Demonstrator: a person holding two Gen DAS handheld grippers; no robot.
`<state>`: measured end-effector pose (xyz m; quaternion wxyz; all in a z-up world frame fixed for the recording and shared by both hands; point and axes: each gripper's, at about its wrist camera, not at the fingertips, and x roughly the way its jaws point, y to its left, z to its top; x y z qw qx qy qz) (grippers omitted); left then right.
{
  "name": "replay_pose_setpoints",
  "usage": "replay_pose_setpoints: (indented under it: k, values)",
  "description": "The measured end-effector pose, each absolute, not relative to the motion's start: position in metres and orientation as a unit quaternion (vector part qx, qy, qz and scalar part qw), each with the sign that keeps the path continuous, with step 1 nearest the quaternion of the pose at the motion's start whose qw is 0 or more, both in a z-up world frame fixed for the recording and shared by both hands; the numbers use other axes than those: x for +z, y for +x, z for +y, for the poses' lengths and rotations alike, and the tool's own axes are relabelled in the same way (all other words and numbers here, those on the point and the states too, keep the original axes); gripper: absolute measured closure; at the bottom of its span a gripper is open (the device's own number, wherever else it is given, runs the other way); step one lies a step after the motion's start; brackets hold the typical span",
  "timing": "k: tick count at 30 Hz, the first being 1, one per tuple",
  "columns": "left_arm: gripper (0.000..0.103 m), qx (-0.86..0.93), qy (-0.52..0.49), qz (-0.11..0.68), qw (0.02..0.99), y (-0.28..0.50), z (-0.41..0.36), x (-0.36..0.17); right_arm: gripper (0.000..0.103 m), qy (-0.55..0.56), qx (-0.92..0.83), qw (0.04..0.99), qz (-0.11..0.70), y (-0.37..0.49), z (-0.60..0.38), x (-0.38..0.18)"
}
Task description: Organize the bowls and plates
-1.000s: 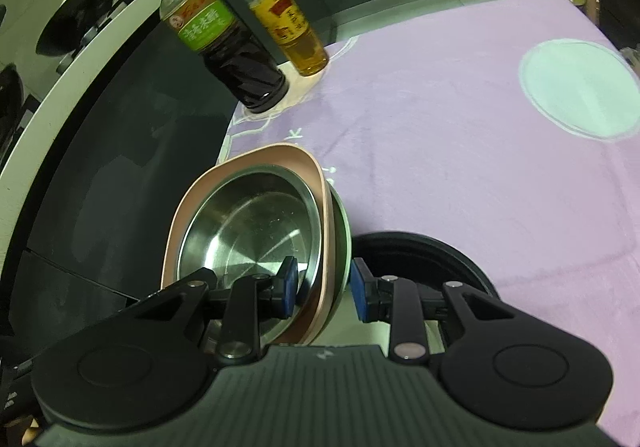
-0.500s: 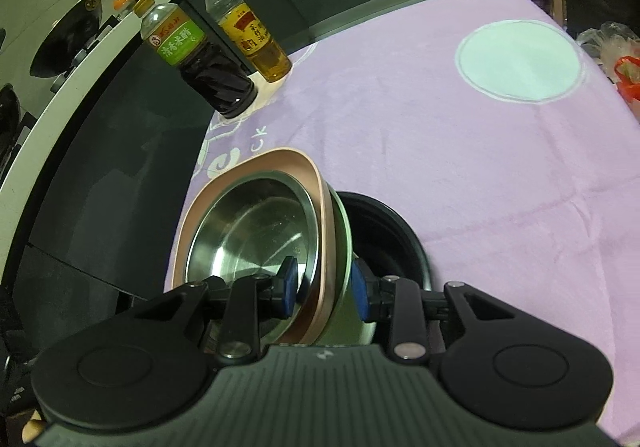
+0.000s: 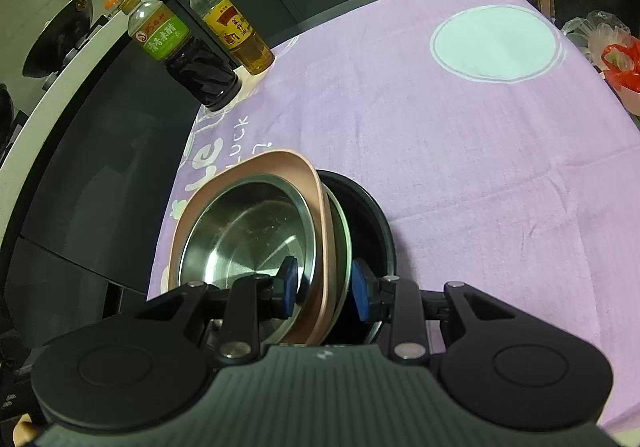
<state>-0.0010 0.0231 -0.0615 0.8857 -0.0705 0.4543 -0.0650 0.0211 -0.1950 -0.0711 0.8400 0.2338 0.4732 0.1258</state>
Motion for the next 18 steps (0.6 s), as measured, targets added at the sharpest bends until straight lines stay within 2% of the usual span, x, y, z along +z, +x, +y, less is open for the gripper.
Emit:
replay_pose_setpoints:
  k: [12, 18]
  values:
    - [0.070, -0.090, -0.065, 0.450, 0.886, -0.002, 0.026, -0.061, 0.075, 0.260, 0.138, 0.832, 0.470, 0.020, -0.206, -0.079]
    - [0.070, -0.082, -0.075, 0.436, 0.893, -0.008, 0.033, -0.052, 0.065, 0.249, 0.138, 0.852, 0.439, 0.013, -0.207, -0.070]
